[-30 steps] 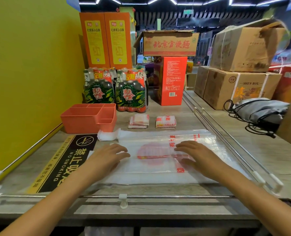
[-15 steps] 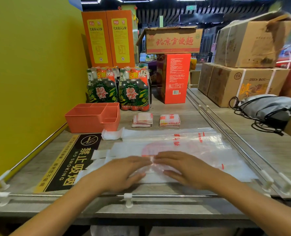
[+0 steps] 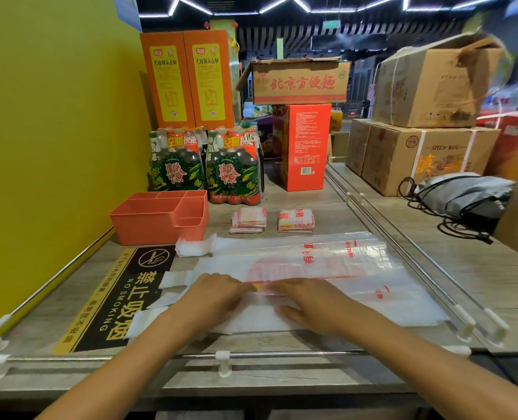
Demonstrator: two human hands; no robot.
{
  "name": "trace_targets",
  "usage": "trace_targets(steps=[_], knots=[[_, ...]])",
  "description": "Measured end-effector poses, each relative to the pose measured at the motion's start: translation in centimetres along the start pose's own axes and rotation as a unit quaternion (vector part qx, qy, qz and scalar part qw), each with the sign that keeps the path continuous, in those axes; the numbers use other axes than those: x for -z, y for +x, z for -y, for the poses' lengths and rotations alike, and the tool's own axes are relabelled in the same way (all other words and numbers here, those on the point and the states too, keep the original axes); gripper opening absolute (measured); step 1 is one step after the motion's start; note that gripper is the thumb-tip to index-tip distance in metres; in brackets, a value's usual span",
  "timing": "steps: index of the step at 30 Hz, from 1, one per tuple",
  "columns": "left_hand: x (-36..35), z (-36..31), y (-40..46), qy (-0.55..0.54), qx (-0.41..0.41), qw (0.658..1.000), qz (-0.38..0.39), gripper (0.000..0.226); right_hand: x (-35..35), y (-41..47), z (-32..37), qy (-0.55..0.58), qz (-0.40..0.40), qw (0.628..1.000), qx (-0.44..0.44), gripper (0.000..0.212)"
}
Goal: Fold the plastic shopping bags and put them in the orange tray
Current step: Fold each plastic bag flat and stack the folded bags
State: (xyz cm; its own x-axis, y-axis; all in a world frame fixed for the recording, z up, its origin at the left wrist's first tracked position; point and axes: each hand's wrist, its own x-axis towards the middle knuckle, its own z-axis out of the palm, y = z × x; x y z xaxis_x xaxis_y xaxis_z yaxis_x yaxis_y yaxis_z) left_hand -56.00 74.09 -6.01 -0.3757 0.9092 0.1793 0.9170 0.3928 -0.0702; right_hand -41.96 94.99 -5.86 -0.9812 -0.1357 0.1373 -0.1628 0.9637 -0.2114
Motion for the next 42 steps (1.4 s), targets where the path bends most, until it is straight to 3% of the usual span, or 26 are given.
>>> trace_targets(steps=[4,11,18,24,30,37,39,42], knots=[[0.0,0.5,0.1,-0.04,0.009,0.997,-0.059,0.047,0.2,0.8,0.3,-0.08,-0.026,0.996,-0.021,0.046],[-1.1,1.6,-0.8,0.02,-0.003,0.998,-0.06,0.073,1.7,-1.9,-1.7,-0.149,-0.012,0.988,-0.041,0.055],[-1.5,2.6,-1.9,0.019,-0.021,0.997,-0.066,0.081,4.2,-9.3,-7.4,-0.195,0.017,0.972,-0.128,0.061],[-0.9,2.2,-2.0,-0.025,-0.048,0.996,-0.07,0.06,6.3,-12.0,-9.0,-0.205,0.034,0.965,-0.157,0.064],[-0.4,3.9,-3.1,-0.05,-0.011,0.997,-0.051,0.048,7.0,-12.3,-10.8,-0.206,0.033,0.963,-0.173,0.062],[0.4,4.6,-3.6,-0.087,0.009,0.996,0.002,0.046,6.1,-12.2,-12.0,-0.186,0.042,0.969,-0.155,0.083],[0.6,4.9,-3.7,-0.1,0.009,0.995,0.014,0.044,6.0,-12.2,-12.3,-0.173,0.031,0.974,-0.144,0.079],[1.1,5.8,-3.7,-0.141,0.033,0.989,-0.002,0.043,6.5,-12.2,-12.3,-0.112,-0.014,0.983,-0.145,0.042]])
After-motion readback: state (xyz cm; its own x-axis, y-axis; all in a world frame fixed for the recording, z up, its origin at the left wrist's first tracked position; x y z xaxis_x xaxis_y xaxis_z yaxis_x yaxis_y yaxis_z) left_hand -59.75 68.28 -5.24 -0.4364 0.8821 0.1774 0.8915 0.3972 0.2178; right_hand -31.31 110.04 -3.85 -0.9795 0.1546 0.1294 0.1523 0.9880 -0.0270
